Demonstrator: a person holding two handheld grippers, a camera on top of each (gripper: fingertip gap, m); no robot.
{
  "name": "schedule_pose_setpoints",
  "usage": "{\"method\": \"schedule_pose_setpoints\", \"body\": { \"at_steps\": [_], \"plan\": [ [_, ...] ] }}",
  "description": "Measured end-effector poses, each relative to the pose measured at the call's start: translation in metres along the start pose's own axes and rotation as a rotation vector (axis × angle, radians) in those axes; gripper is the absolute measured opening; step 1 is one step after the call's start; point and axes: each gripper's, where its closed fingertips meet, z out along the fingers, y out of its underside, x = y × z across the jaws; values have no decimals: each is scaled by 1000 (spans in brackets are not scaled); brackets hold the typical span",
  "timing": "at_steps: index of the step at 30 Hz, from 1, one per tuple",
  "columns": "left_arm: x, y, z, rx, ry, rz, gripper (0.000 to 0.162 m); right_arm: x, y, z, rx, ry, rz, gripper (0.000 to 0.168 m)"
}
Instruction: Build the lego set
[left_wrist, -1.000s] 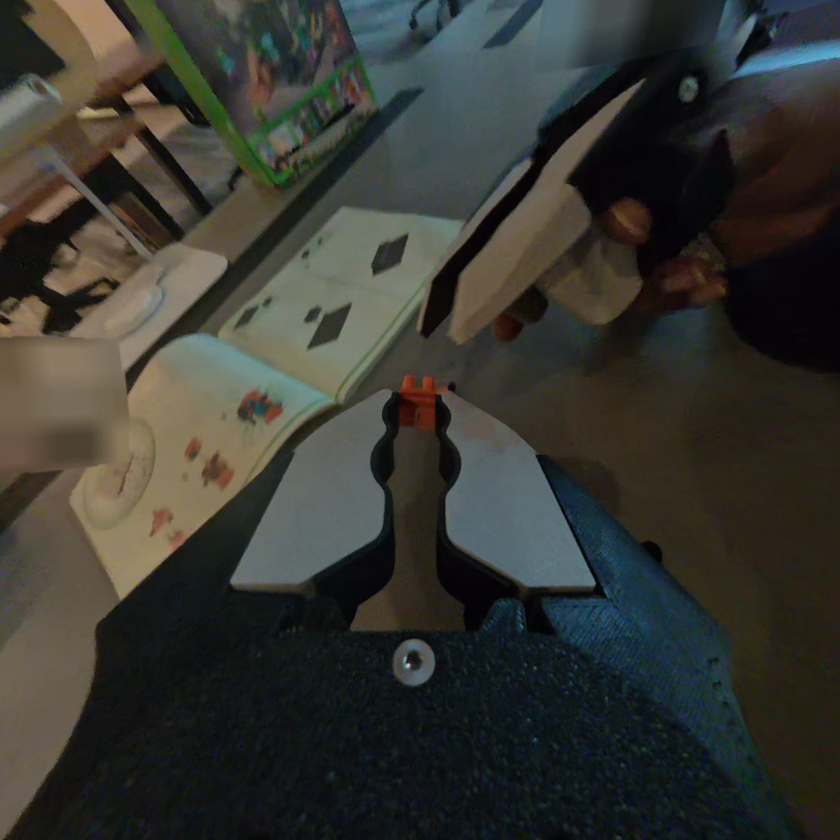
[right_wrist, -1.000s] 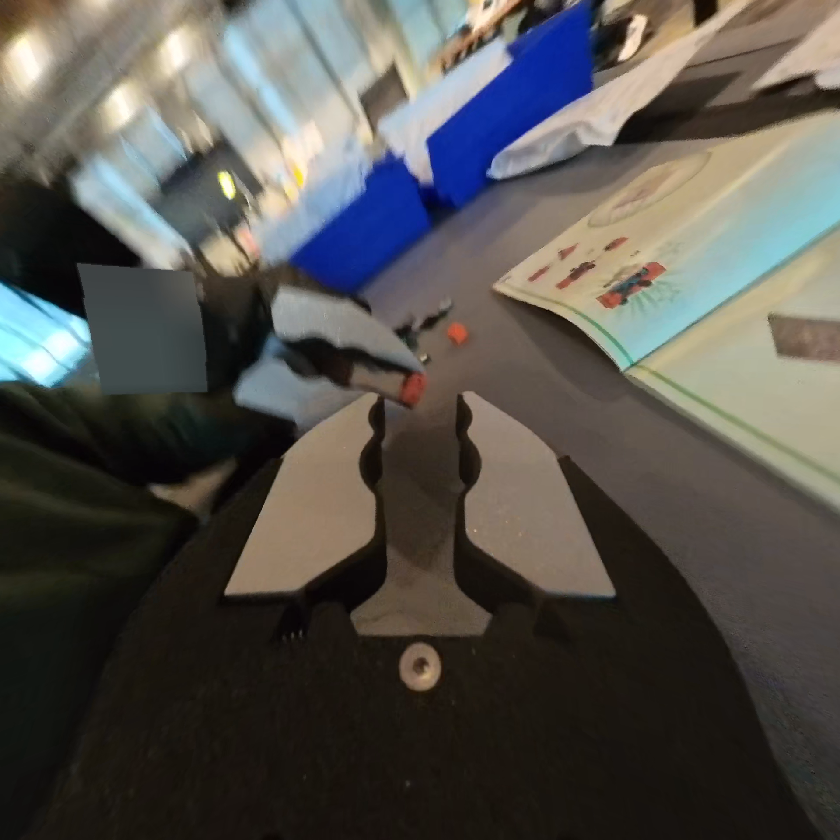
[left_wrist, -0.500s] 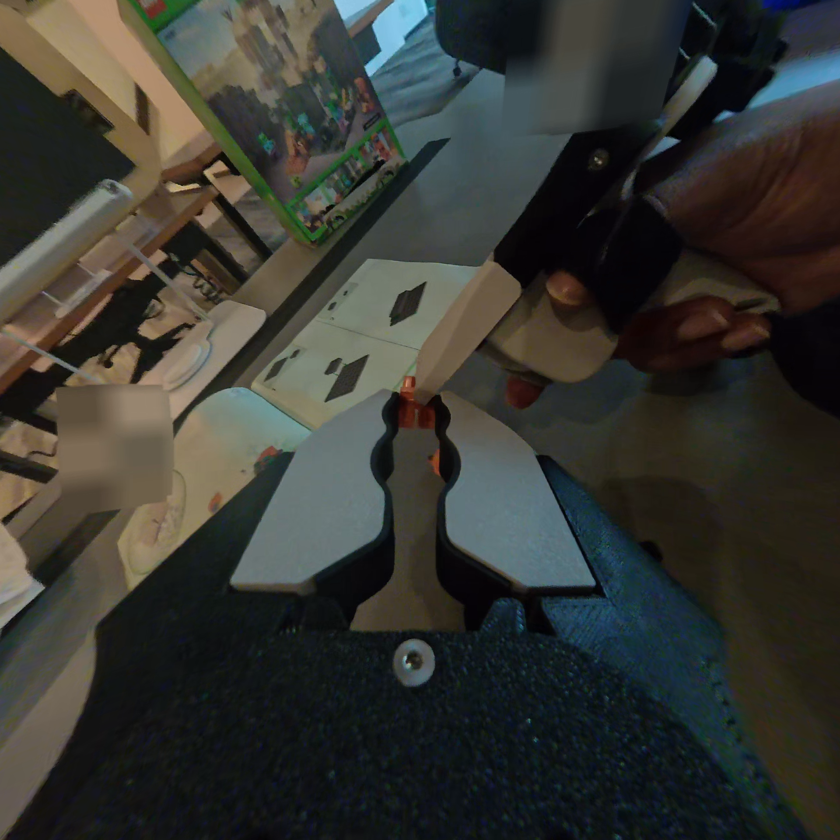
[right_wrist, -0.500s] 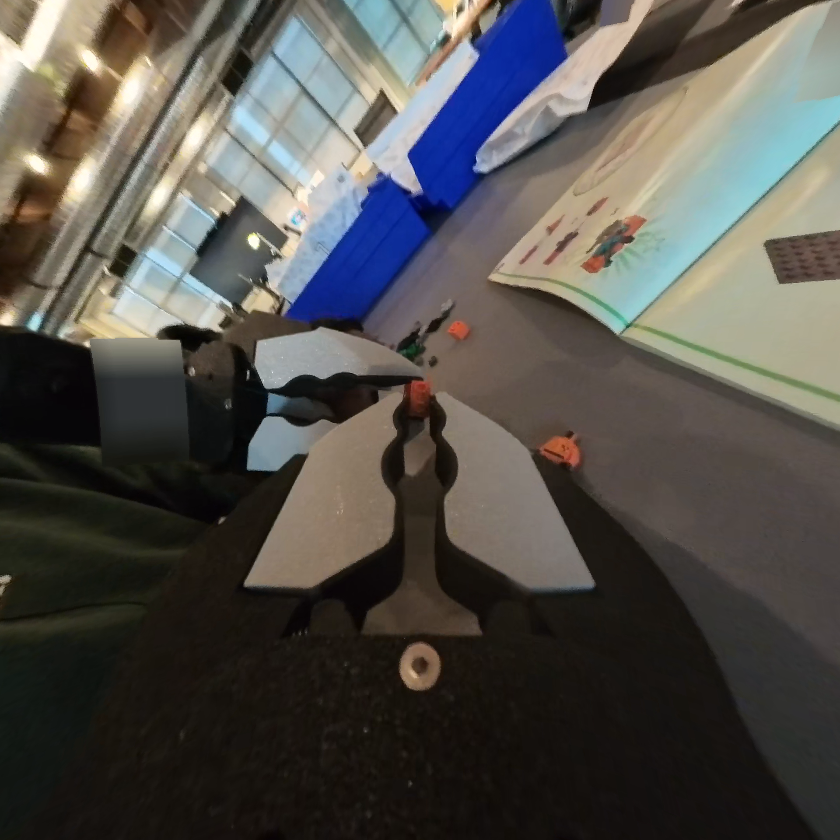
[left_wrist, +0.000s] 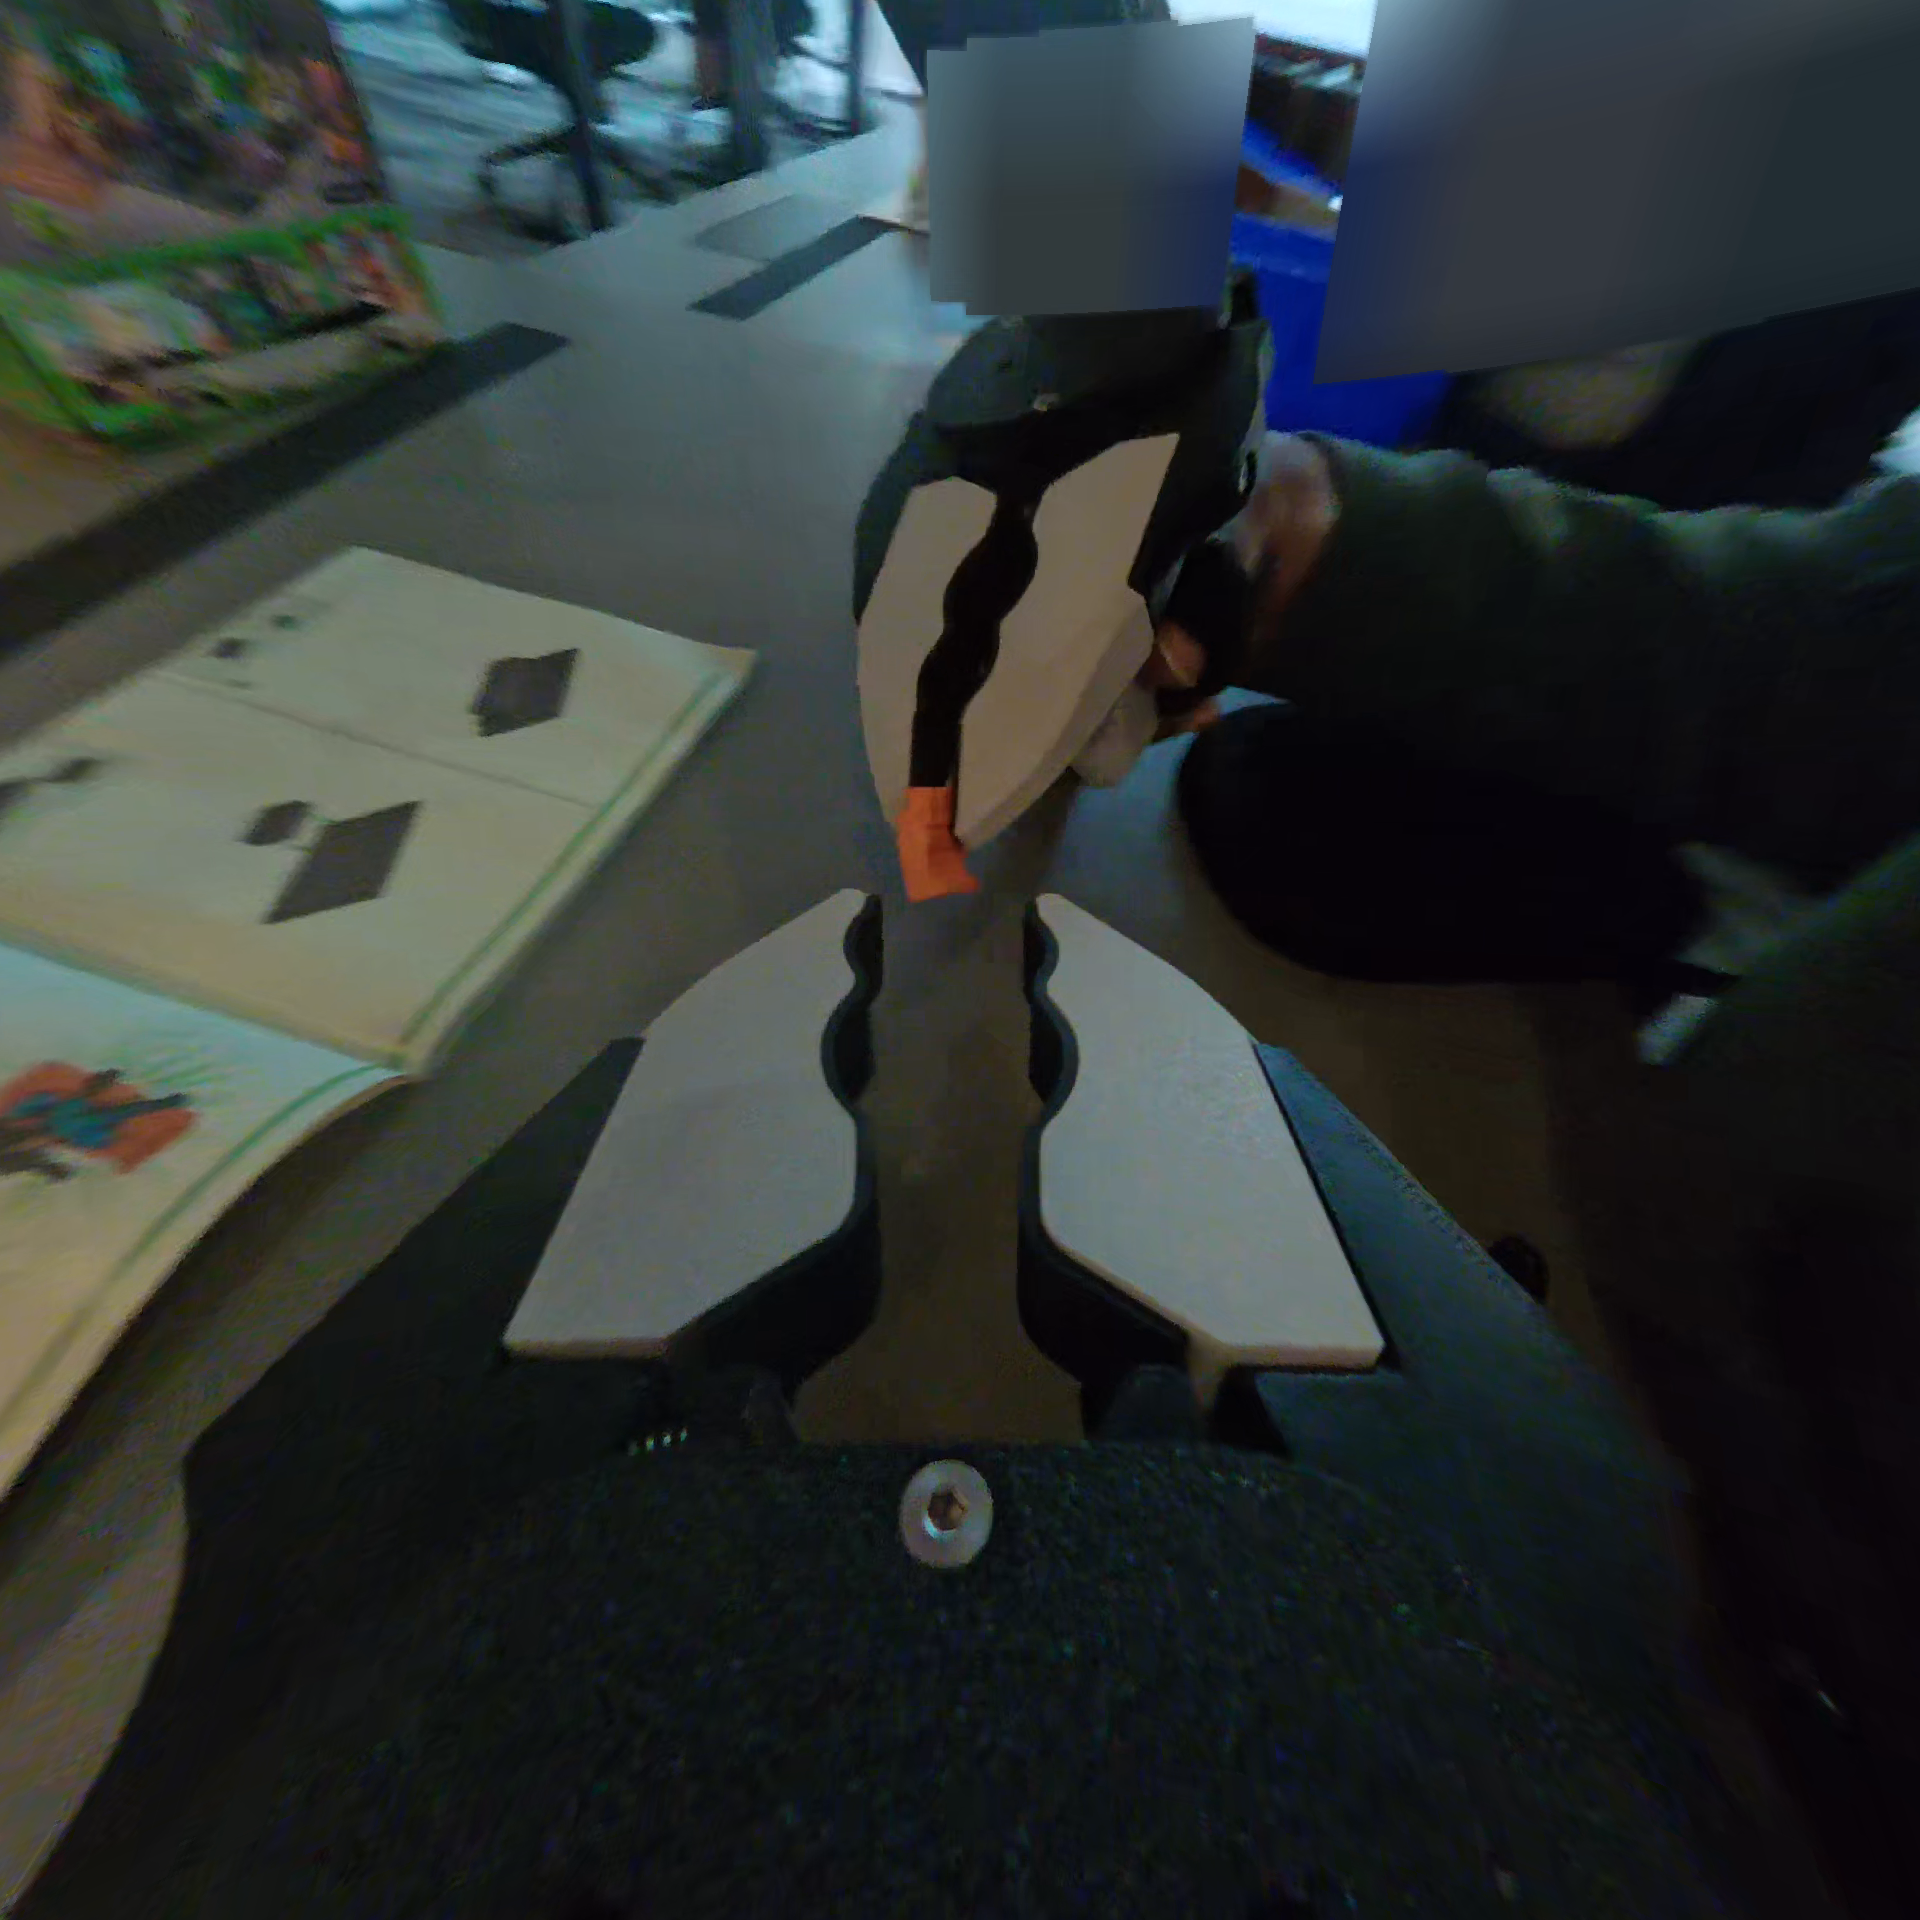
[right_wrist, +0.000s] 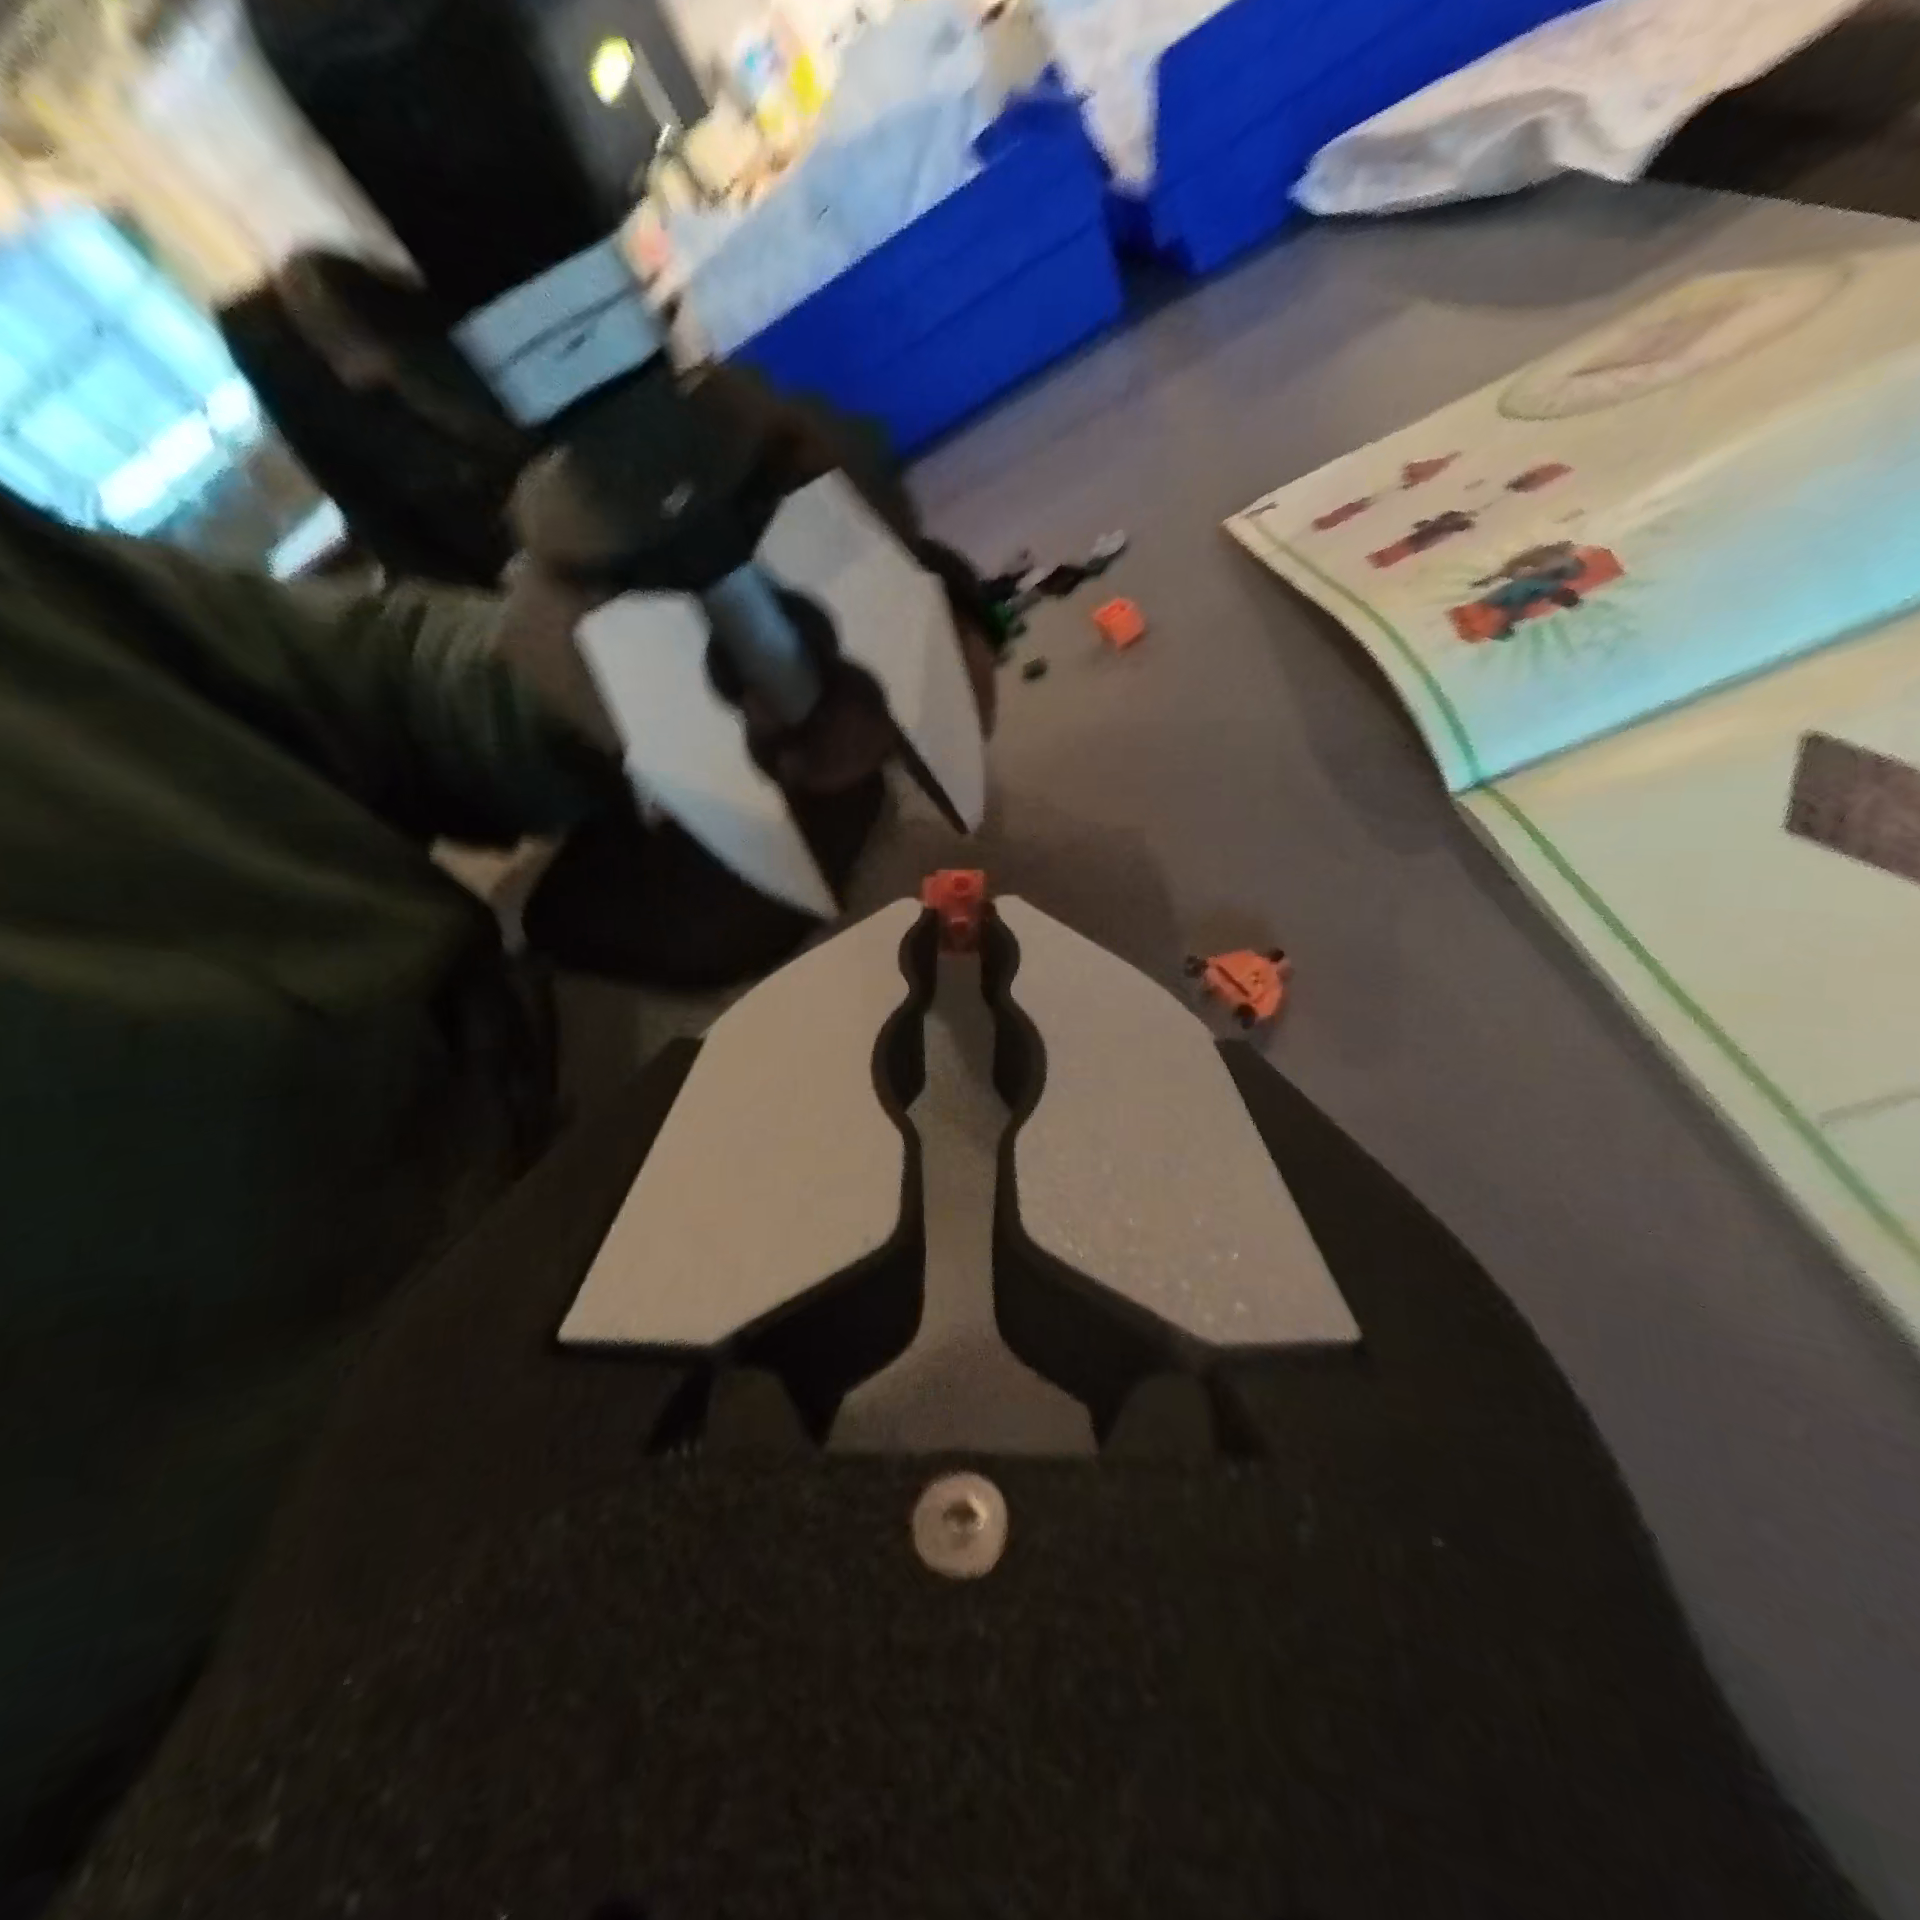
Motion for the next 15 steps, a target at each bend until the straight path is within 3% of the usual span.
{"method": "schedule_pose_setpoints", "body": {
  "at_steps": [8, 15],
  "plan": [
    [17, 9, 3, -4, 227, -112, 26, -13, 10, 3, -95, -89, -65, 8],
    [20, 16, 5, -29, 233, -113, 20, -20, 17, 6, -132, -145, -79, 8]
  ]
}}
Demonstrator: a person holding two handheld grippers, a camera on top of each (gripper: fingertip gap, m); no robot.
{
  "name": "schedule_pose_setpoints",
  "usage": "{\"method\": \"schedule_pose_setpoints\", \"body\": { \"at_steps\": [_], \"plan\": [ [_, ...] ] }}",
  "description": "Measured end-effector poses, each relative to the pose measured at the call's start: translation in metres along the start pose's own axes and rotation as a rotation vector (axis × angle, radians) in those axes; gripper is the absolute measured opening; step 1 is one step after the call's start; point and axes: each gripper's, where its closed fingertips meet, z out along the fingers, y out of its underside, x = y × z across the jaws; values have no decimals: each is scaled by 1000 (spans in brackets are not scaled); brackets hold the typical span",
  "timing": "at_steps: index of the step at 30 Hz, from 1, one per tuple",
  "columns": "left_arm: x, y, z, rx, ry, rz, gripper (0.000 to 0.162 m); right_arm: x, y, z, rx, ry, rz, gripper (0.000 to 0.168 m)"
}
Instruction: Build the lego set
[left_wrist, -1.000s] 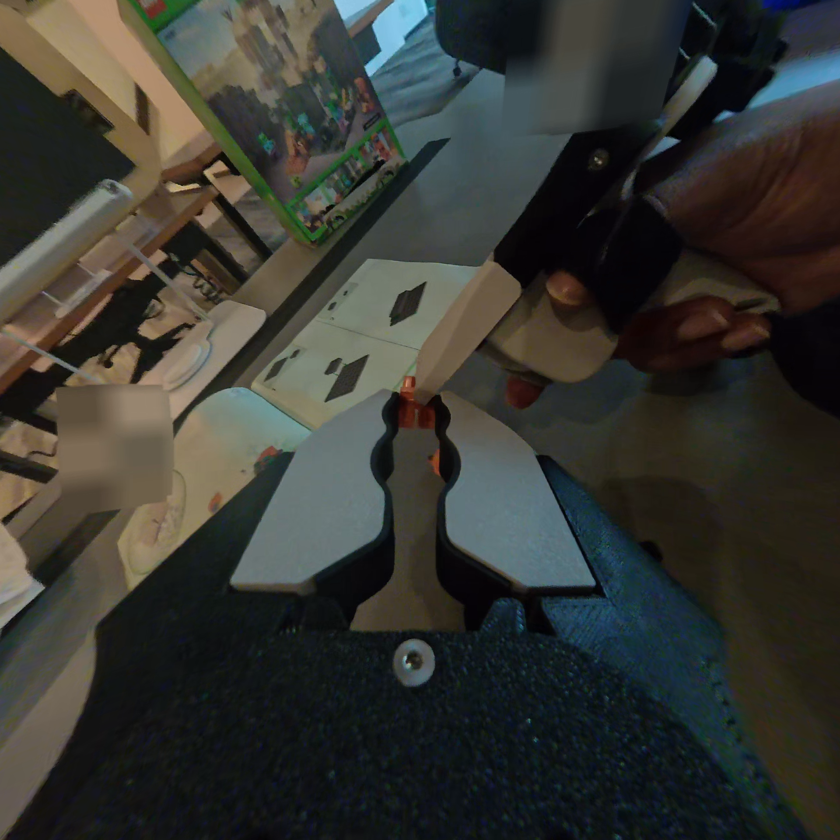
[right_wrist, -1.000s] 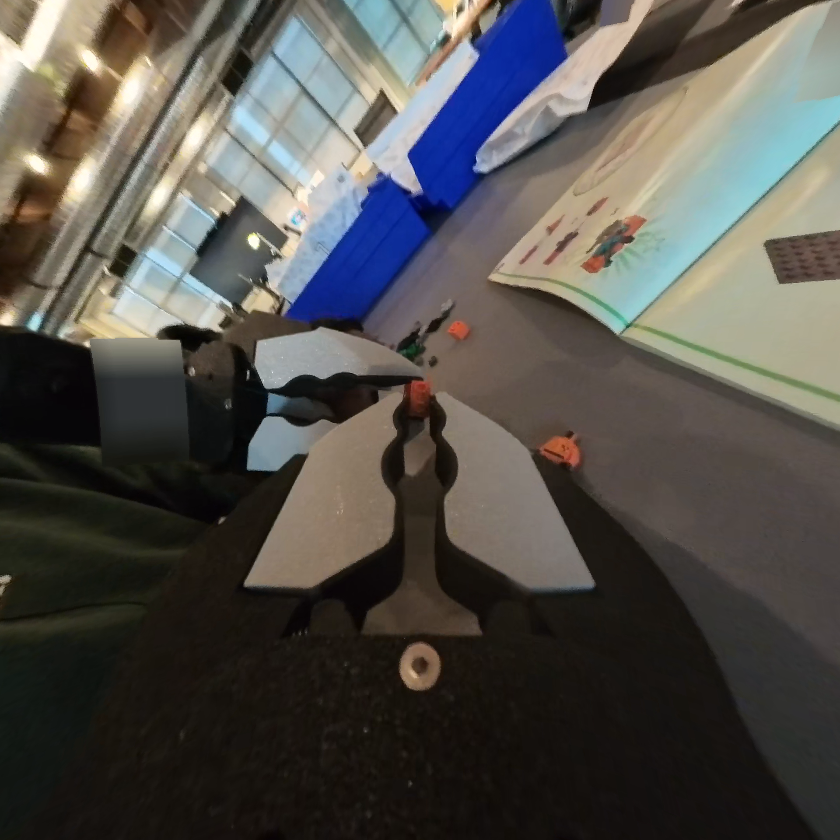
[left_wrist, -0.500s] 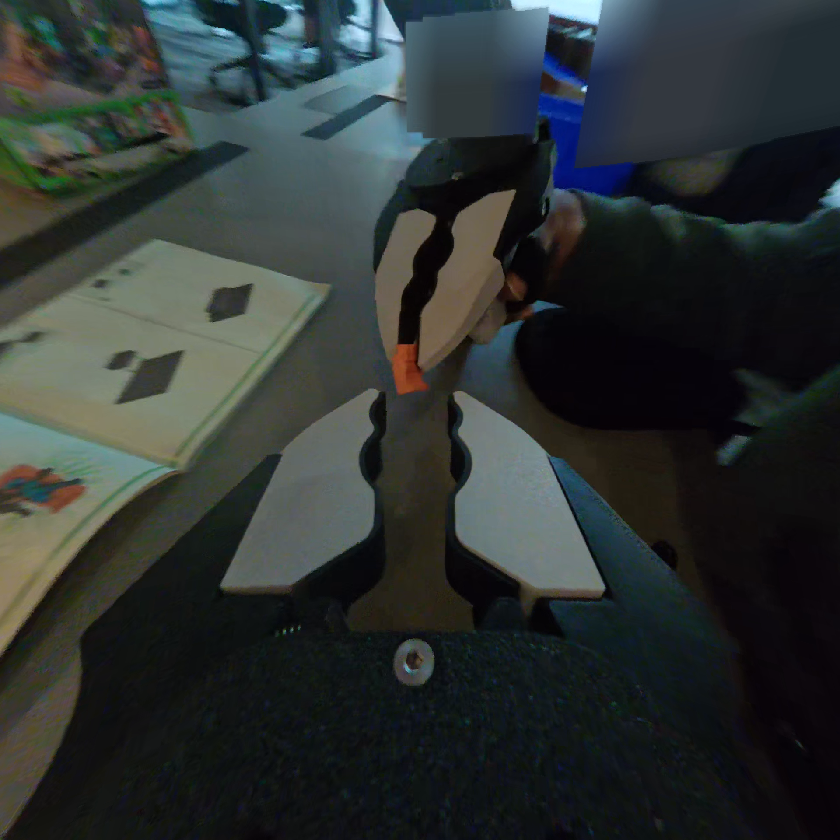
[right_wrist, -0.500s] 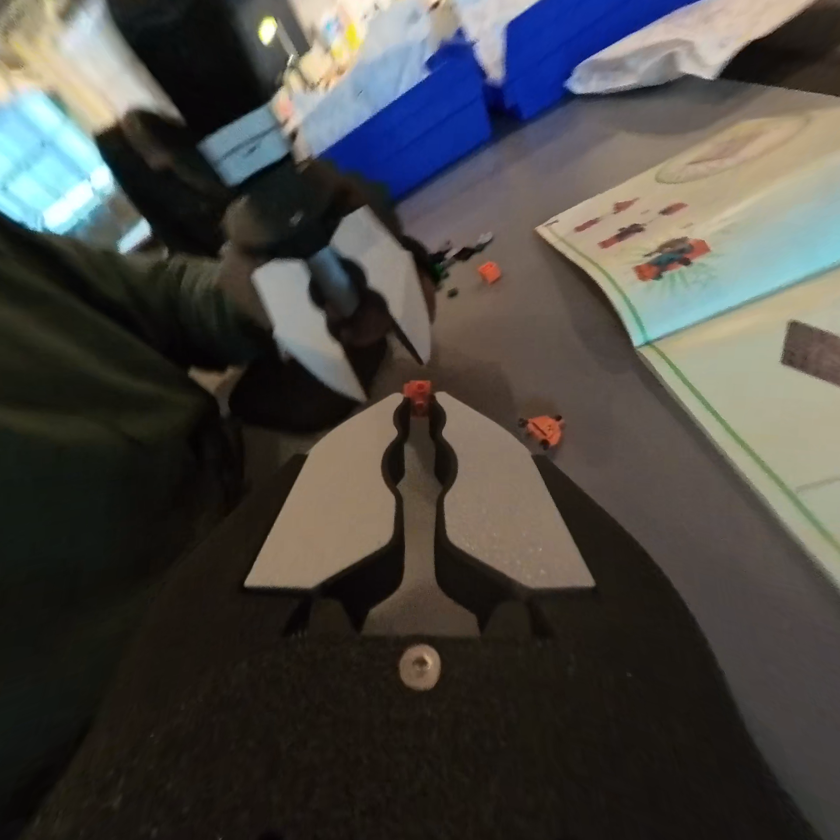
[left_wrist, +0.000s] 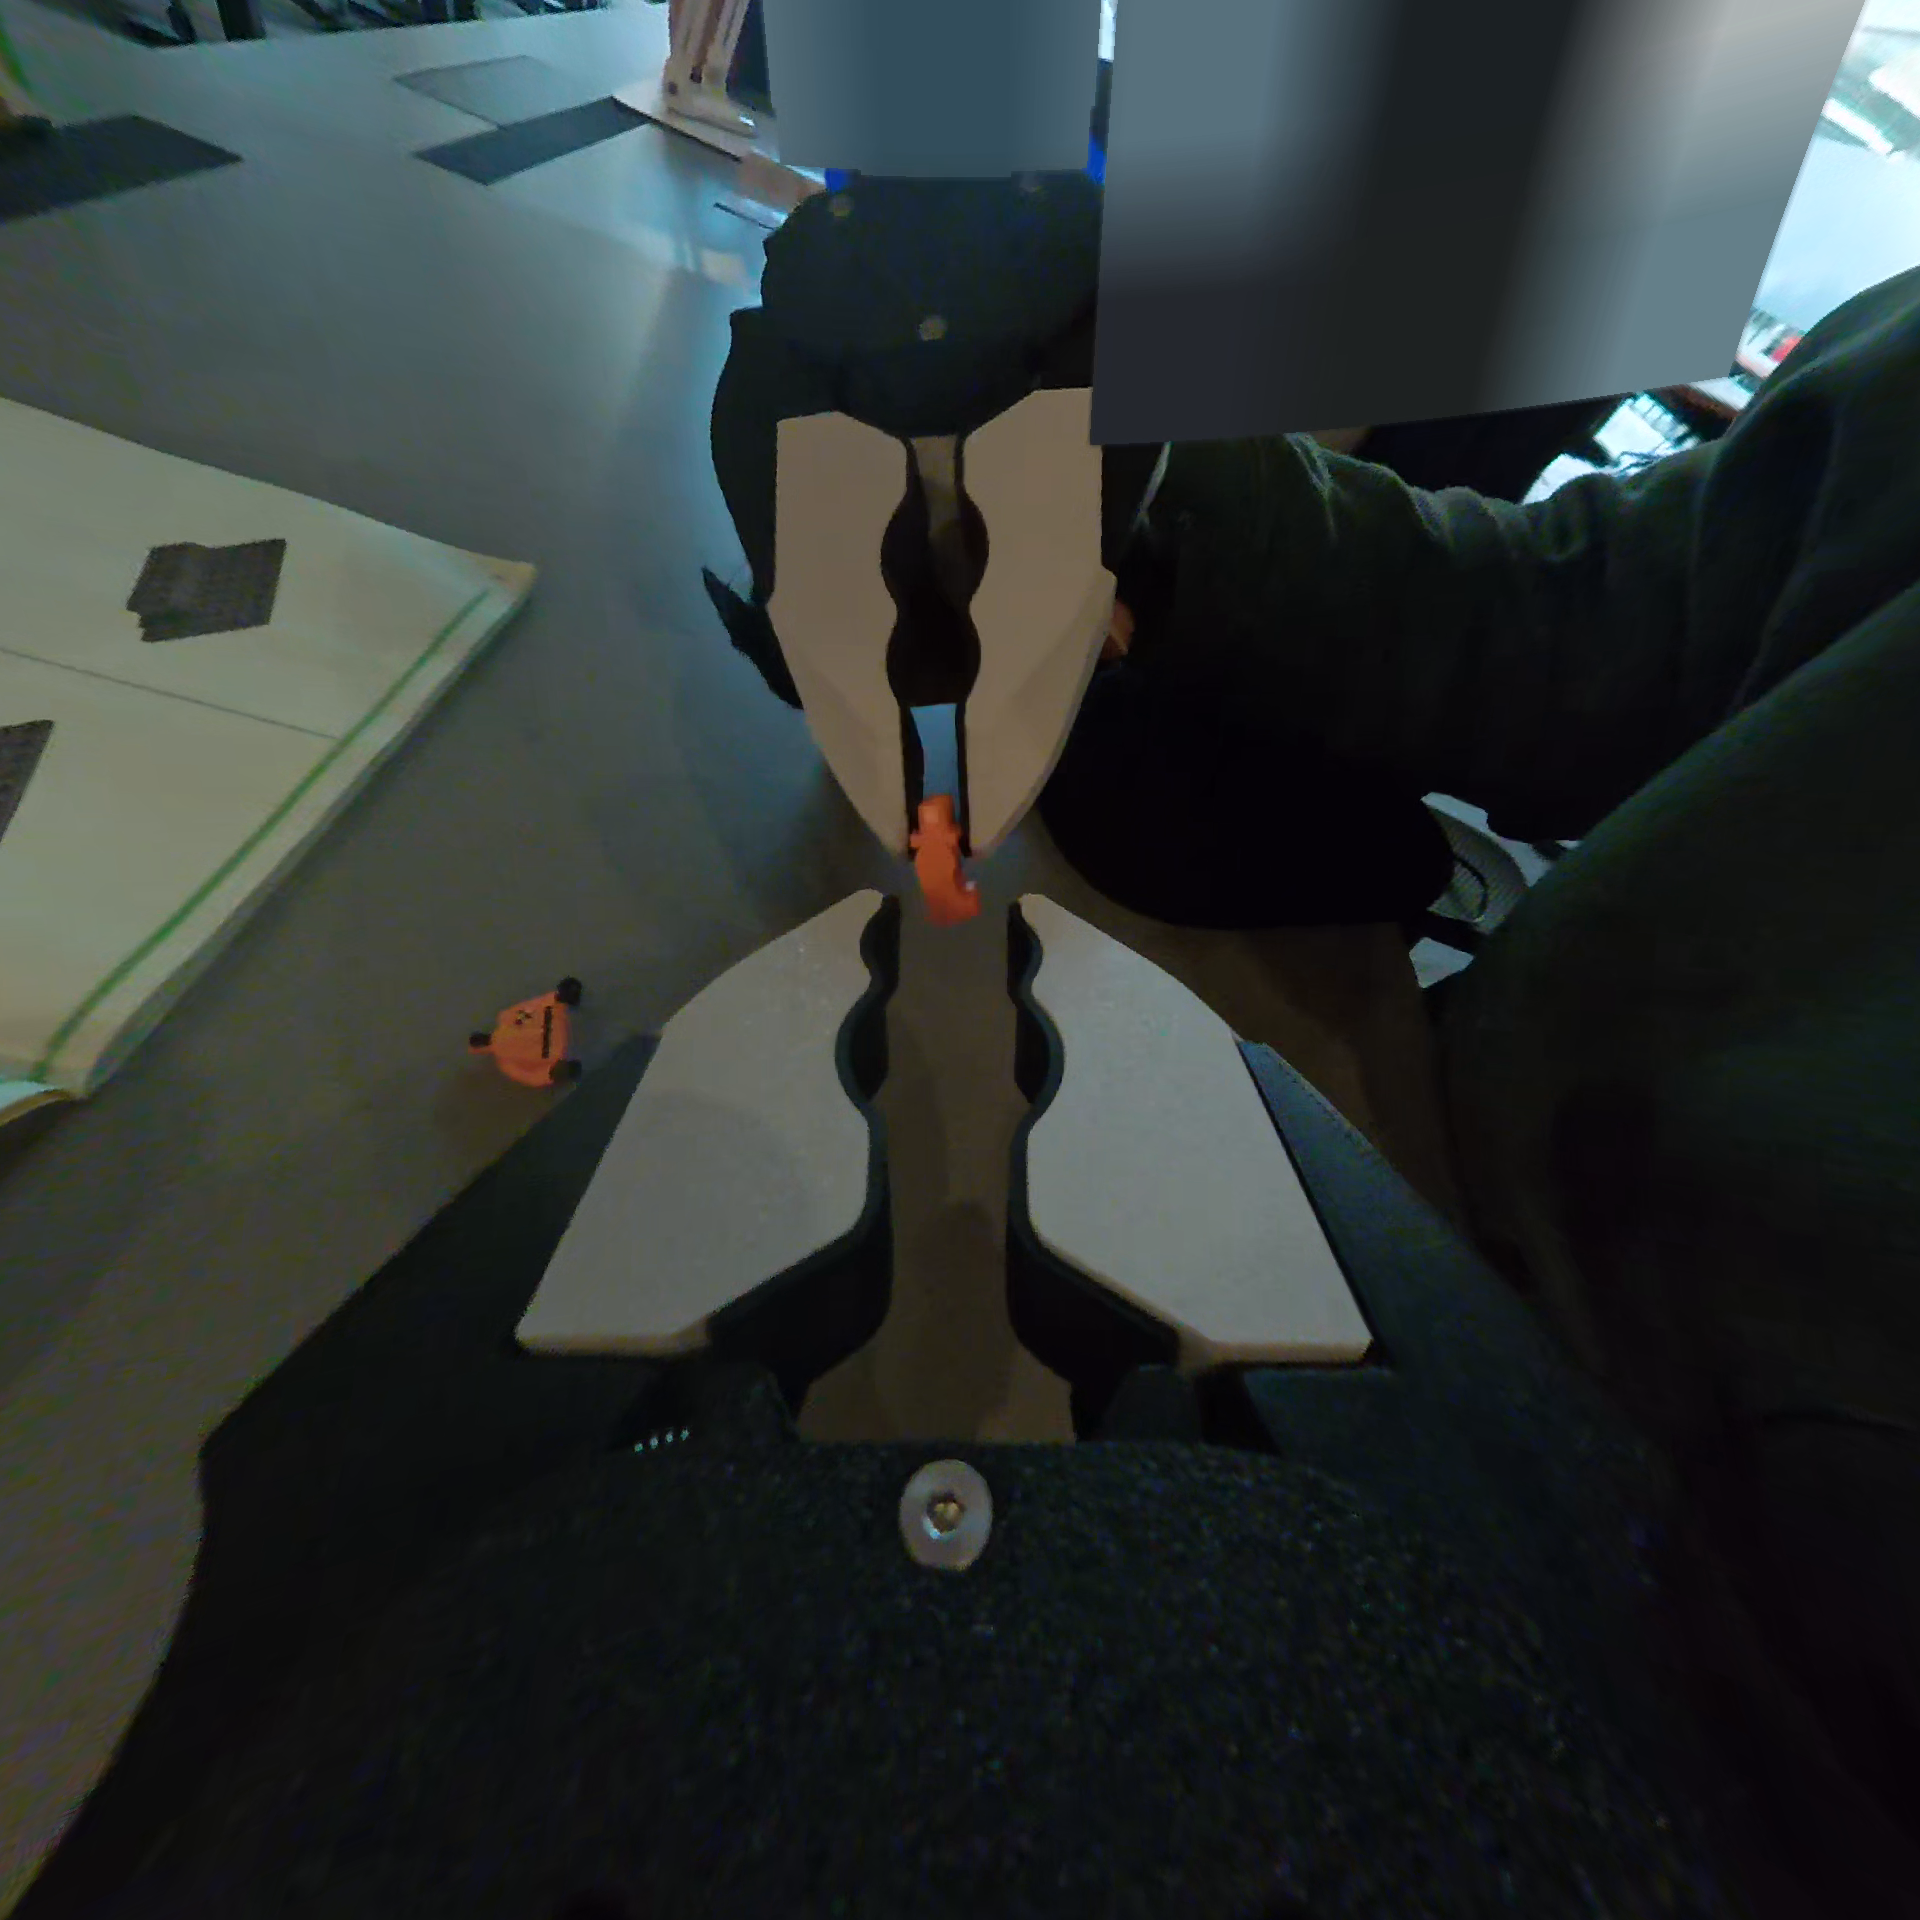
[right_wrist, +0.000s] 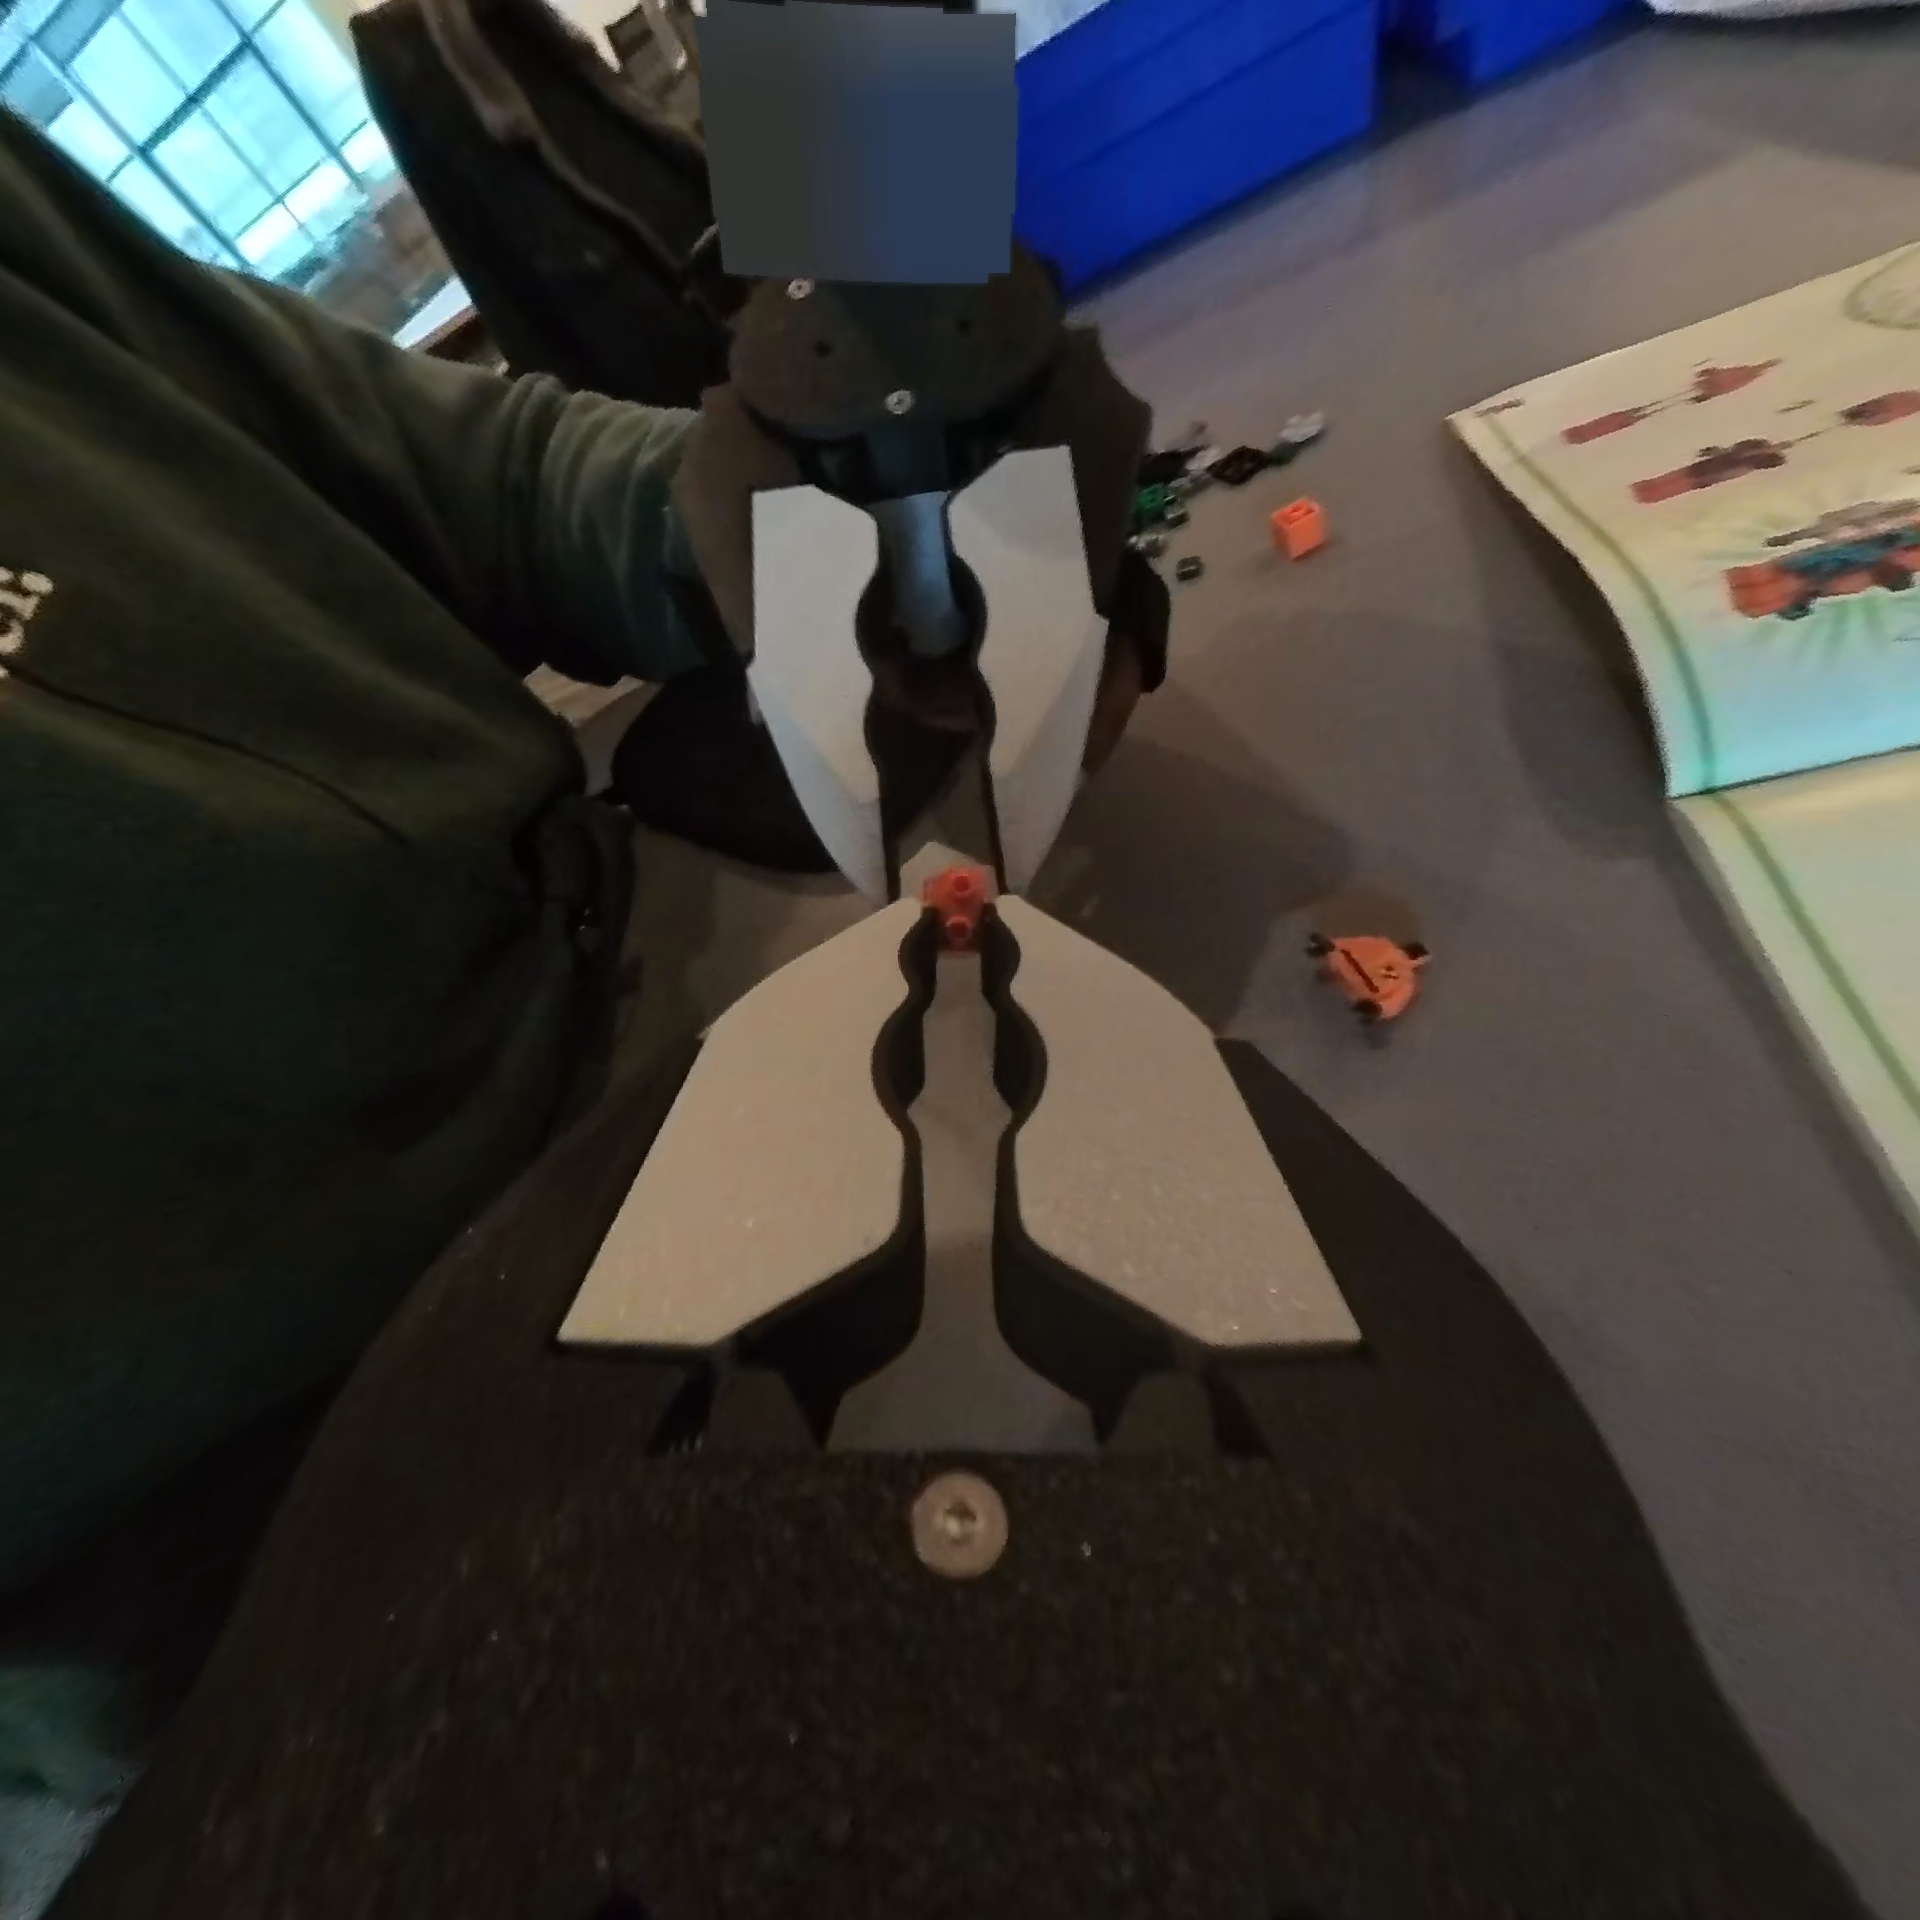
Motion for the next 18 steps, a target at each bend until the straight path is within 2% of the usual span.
{"method": "schedule_pose_setpoints", "body": {
  "at_steps": [8, 10, 18],
  "plan": [
    [-1, 6, 1, -23, 15, -36, 16, -1, 8, 12, -96, 10, -69, 7],
    [1, 7, 1, -23, 22, -47, 7, -2, 7, 12, -97, 4, -74, 7],
    [-1, 2, -4, 1, 3, -51, 6, -1, -1, 12, -53, 18, -92, 7]
  ]
}}
